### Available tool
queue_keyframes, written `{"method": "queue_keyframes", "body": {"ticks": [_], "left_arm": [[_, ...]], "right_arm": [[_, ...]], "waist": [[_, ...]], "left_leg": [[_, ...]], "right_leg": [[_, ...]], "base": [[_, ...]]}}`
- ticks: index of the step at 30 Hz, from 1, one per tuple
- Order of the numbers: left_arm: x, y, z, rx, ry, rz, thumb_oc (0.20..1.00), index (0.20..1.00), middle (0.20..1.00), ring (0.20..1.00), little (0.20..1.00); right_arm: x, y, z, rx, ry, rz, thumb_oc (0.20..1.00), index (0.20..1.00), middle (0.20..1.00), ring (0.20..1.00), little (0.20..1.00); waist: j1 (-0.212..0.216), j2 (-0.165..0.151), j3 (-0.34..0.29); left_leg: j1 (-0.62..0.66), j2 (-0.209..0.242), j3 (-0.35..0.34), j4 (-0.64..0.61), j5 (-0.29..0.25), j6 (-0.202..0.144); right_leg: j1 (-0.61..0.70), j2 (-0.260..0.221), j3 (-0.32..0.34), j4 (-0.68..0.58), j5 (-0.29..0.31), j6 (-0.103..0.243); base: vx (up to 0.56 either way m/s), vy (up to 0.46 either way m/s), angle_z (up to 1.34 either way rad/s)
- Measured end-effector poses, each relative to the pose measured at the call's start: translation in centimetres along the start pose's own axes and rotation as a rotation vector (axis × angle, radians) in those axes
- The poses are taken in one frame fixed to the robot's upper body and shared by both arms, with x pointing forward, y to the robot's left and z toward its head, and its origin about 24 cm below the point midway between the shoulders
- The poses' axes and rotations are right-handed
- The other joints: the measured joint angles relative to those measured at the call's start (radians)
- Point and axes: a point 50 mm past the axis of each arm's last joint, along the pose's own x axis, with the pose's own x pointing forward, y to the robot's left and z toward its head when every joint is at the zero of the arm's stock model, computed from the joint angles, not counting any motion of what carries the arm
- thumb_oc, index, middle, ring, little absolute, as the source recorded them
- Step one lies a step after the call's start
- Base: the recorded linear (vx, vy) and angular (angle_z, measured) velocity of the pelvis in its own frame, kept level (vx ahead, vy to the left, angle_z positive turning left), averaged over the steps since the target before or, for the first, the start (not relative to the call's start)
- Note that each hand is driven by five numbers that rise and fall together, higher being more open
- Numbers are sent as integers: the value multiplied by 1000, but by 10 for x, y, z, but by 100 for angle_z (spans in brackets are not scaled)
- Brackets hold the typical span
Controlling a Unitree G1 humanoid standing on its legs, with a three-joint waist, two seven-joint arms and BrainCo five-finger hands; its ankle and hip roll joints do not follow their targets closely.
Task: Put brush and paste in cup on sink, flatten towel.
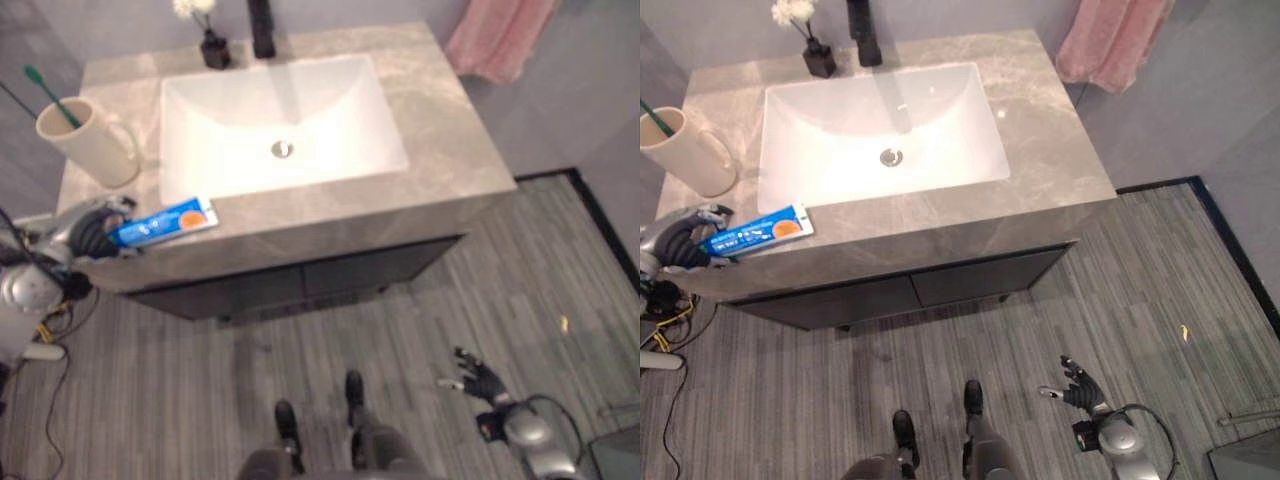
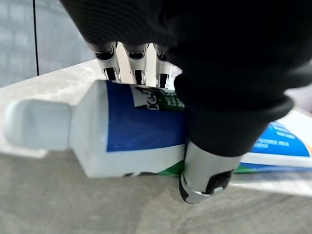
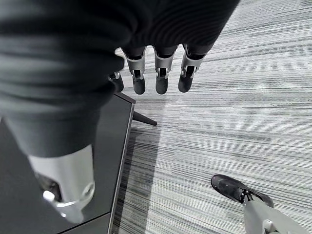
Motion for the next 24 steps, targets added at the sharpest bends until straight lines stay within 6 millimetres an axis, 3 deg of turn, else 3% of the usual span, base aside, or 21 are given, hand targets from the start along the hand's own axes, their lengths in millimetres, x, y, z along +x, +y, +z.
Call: {"method": "queue_keyframes", "body": {"ticks": [3,4,5,24], "left_arm": [[-1,-8,-5,-12,23,7,200,200,200,200,200],[-1,-12,-5,-27,27,8,504,504,504,504,504],[-1,-13,-7,-35,37,27,1000,1000,1000,1000,1000],[2,-27,-6,-86,74,44,1000,1000,1000,1000,1000]], "right_arm": [[-1,0,-2,0,6,-1,1000,1000,1000,1000,1000],[-2,0,-3,0,8,-3,1000,1000,1000,1000,1000],[-1,-1,-3,-1,8,-4,1000,1000,1000,1000,1000],[-4,-6,-8,-52,45,-4,1000,1000,1000,1000,1000]], "waist": [[-4,3,-3],[-5,4,-5],[-5,5,-5],[-8,1,-28]], "left_leg": [[10,0,1,0,0,0],[11,0,2,0,0,0],[12,1,5,0,0,0],[14,1,19,0,-1,0]], "right_leg": [[10,2,2,0,0,0],[10,2,2,0,0,0],[10,1,2,0,-2,-1],[8,1,2,0,-3,-2]], "base": [[-21,1,-1],[-23,-3,-4],[-31,-3,-5],[-3,0,-1]]}}
